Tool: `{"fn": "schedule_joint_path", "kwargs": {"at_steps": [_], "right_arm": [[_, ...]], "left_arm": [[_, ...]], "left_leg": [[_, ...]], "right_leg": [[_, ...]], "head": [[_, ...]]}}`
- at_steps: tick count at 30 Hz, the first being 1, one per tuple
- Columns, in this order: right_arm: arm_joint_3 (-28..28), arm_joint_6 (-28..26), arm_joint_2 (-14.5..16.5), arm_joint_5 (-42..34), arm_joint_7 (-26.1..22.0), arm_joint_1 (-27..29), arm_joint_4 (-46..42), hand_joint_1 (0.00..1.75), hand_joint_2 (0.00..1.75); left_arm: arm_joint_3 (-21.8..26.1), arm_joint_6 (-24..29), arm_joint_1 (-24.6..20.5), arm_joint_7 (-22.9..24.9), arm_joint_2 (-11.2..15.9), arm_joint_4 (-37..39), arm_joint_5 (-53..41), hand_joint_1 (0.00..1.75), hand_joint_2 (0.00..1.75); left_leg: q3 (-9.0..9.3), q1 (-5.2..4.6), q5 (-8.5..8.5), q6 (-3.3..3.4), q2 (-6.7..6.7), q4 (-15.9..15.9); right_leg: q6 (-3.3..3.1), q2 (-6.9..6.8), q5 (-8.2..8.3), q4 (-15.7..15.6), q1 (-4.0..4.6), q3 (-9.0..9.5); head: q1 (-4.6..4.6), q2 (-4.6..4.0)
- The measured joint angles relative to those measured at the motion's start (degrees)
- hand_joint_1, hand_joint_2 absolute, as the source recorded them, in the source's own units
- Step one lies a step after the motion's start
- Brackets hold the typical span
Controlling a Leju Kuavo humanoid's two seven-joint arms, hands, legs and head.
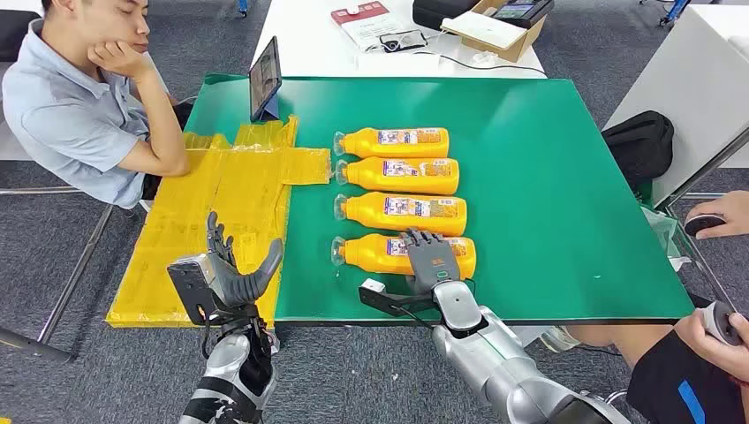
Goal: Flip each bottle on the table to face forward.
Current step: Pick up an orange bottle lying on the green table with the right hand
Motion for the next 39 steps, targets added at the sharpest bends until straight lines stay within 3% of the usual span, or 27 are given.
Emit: {"fn": "schedule_joint_path", "kwargs": {"at_steps": [8,11,15,18,23,27,32,39], "right_arm": [[-0.13,-0.10,-0.63,-4.73,-3.91,0.02,0.36,1.75,1.75],[-1.17,0.58,-0.89,-10.90,-10.69,0.13,0.49,1.75,1.75],[-4.24,5.43,-0.96,-25.09,-23.32,0.40,-0.51,1.75,1.75],[-6.37,9.00,-0.47,-34.01,-28.29,1.57,-3.22,1.75,1.75],[-8.81,10.44,0.39,-42.92,-30.39,4.64,-8.36,1.75,1.75],[-10.79,7.93,1.33,-52.02,-30.43,9.07,-16.00,1.75,1.75],[-12.25,5.84,1.67,-56.35,-31.13,12.66,-22.23,1.75,1.75],[-13.45,3.61,2.17,-59.09,-33.55,15.62,-29.05,1.75,1.75]], "left_arm": [[0.51,-0.05,-0.42,-0.91,0.00,0.57,0.18,0.00,1.75],[0.66,-0.21,-0.73,-1.53,0.01,1.06,0.55,0.00,1.75],[0.68,-1.37,-1.49,-2.41,0.04,2.17,2.79,0.00,1.75],[0.61,-2.50,-2.07,-2.49,0.04,2.98,4.87,0.00,1.75],[0.55,-3.88,-2.35,-1.28,0.08,3.67,7.53,0.00,1.75],[0.30,-6.39,-1.46,1.54,0.21,3.65,10.25,0.00,1.75],[-1.14,-8.84,-0.01,3.74,0.56,3.37,10.70,0.00,1.75],[-8.43,-13.98,6.35,3.18,2.39,-1.90,-0.66,0.00,1.75]], "left_leg": [[0.09,0.00,-0.01,0.00,0.01,0.00],[0.19,0.00,-0.03,0.00,0.03,0.00],[0.65,0.01,-0.28,-0.13,0.41,-0.03],[1.01,0.01,-0.40,-0.17,0.74,-0.04],[1.10,0.08,-0.36,-0.21,0.74,-0.05],[0.89,0.11,-0.29,-0.18,0.69,-0.04],[0.36,0.08,-0.24,-0.12,0.60,-0.02],[0.05,0.02,-0.28,-0.09,0.50,-0.01]], "right_leg": [[0.00,0.00,-0.01,-0.02,0.00,0.06],[0.00,0.02,-0.01,-0.02,0.00,0.16],[-0.04,0.36,0.00,-0.05,0.03,0.43],[-0.07,0.71,0.01,-0.07,0.04,0.66],[-0.13,0.75,0.03,-0.06,0.13,0.78],[-0.16,0.74,0.05,-0.03,0.13,0.63],[-0.14,0.61,0.07,-0.01,0.08,0.20],[-0.02,0.50,-0.02,-0.03,0.04,-0.03]], "head": [[0.01,0.00],[0.02,0.00],[0.04,0.00],[0.02,0.00],[0.02,0.00],[0.01,0.00],[0.02,0.00],[0.02,0.00]]}}
